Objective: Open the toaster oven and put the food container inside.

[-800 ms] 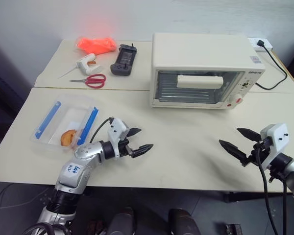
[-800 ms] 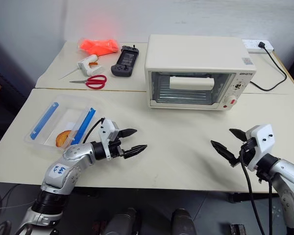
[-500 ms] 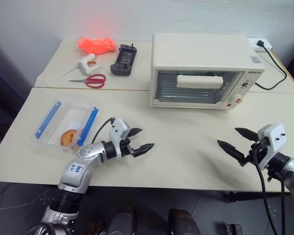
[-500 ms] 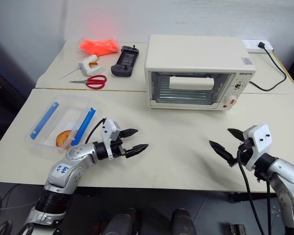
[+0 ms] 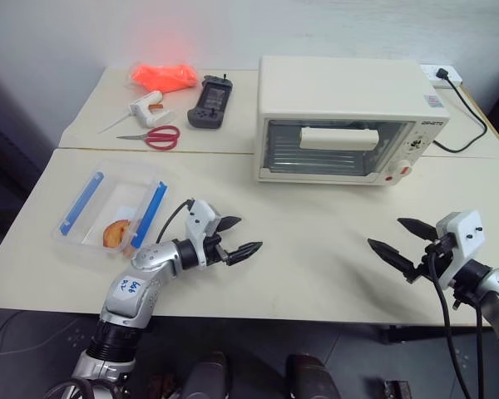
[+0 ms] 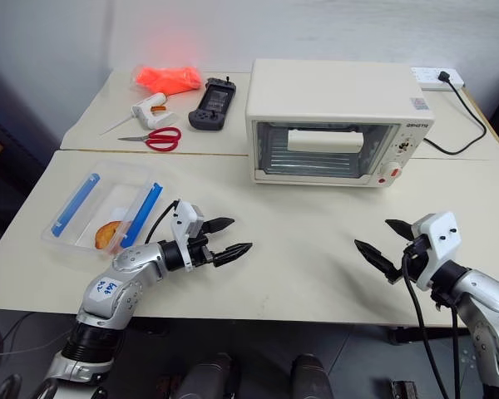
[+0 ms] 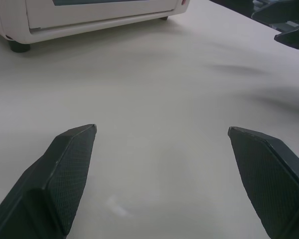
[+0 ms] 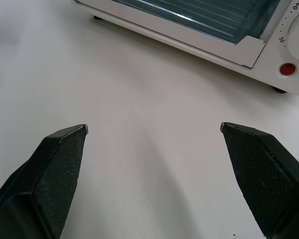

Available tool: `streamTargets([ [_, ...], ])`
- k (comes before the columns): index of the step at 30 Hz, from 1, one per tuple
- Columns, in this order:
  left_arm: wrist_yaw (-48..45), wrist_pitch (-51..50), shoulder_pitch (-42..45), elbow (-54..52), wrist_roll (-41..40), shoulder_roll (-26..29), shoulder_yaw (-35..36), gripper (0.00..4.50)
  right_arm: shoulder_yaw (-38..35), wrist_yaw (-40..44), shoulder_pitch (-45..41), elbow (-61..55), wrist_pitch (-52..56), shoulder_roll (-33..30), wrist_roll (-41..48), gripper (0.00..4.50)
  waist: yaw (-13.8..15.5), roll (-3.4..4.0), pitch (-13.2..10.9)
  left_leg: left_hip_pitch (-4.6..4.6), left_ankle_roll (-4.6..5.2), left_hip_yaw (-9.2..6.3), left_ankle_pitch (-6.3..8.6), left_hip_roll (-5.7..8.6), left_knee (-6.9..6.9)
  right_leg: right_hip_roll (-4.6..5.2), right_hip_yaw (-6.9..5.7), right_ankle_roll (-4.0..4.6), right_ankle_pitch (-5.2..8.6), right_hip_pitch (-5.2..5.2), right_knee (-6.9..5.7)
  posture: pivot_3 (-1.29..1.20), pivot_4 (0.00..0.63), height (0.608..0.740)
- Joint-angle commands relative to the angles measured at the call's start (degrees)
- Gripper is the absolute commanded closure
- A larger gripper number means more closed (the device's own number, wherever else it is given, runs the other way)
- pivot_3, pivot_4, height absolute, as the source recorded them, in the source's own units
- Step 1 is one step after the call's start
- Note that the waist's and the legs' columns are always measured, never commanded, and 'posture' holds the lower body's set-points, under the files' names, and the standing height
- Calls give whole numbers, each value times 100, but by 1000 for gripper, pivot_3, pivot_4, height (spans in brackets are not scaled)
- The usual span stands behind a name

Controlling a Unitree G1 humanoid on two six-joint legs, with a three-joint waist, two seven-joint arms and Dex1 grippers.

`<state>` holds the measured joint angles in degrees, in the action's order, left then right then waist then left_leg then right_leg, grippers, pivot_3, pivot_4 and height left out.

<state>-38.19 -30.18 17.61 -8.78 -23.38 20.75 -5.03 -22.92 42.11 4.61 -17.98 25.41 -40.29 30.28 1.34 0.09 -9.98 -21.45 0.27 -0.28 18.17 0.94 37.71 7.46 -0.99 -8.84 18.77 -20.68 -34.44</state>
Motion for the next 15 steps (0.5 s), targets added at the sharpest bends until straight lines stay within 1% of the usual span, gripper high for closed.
streamTargets([
  [1, -162, -329, 299, -405, -523, -41, 225, 0, -119, -31, -187, -272, 123, -88, 203, 35, 0, -2, -1, 0, 0, 0, 0, 0, 1, 0, 0, 0, 0, 0, 0, 0, 150, 740],
  [4, -431, -616, 577, -542, -833, 21, 195, 0, -161, -88, -486, -388, 342, -97, 449, 35, -2, -4, -3, -1, -1, -2, -1, -2, 4, -1, -1, 0, 0, 0, -2, 0, 150, 740],
  [9, -701, -908, 1151, -640, -1023, 132, 135, 0, -58, -137, -1078, -452, 712, -222, 659, 35, -4, -4, -3, -1, -2, -2, -2, -1, 8, -2, -2, 0, 0, 0, -7, 0, 150, 740],
  [15, -1103, -1055, 1830, -1079, -1098, 755, 240, 0, 246, -151, -2101, -116, 1048, -371, 690, 35, -32, -12, -14, -8, -2, -2, -2, -1, 8, -5, -3, 0, 0, -6, -4, 0, 150, 740],
])
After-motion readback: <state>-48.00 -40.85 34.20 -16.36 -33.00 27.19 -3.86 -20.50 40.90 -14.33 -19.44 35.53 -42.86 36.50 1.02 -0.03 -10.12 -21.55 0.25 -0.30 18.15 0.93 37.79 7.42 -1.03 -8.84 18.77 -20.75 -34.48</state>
